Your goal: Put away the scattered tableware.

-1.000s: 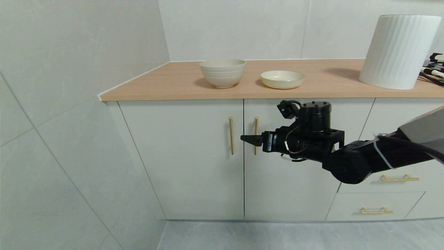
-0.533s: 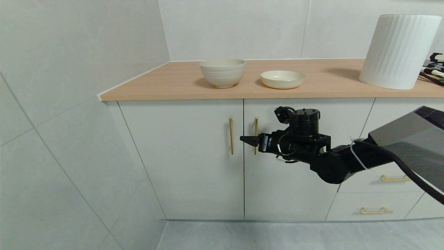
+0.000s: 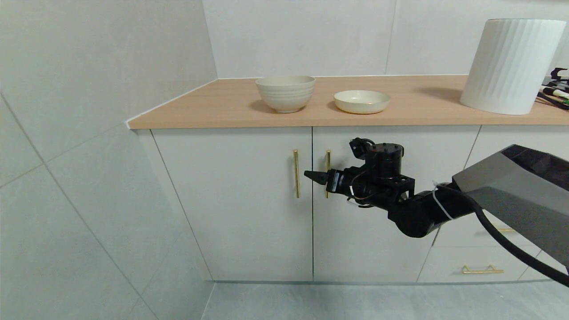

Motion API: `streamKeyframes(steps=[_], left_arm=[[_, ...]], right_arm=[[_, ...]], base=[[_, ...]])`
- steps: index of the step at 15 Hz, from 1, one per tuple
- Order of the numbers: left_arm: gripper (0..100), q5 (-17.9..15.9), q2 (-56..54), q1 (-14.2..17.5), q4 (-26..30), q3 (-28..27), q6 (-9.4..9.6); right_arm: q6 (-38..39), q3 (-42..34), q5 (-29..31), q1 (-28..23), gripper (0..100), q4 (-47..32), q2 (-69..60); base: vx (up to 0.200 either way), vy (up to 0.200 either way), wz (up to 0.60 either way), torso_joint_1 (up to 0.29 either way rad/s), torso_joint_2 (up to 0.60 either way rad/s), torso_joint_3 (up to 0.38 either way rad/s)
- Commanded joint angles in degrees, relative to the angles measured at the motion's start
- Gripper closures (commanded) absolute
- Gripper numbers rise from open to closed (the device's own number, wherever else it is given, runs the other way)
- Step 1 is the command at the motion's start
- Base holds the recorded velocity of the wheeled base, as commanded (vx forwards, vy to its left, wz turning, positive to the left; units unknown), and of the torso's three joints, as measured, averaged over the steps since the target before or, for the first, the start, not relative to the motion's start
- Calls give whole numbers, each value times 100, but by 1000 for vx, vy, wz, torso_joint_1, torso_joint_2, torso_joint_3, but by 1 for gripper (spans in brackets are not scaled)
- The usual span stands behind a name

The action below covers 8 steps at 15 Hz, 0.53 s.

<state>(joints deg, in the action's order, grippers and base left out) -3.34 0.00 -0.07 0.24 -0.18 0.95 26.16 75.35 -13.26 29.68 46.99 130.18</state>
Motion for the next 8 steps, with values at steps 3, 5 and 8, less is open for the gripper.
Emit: streamKeyframes(steps=[3,5,8], left_arm=[[100,0,0,-1,2,9,-7],[100,0,9,-1,-7,1,-7],[100,0,0,-1,-7,9,-7]], right_arm=[[3,94,17,11,0,293,244],[21,94,17,20,0,319,253],[522,41,-45,73,0,319,113]], base=[[0,0,0,0,0,0],[0,0,0,0,0,0],[0,0,0,0,0,0]])
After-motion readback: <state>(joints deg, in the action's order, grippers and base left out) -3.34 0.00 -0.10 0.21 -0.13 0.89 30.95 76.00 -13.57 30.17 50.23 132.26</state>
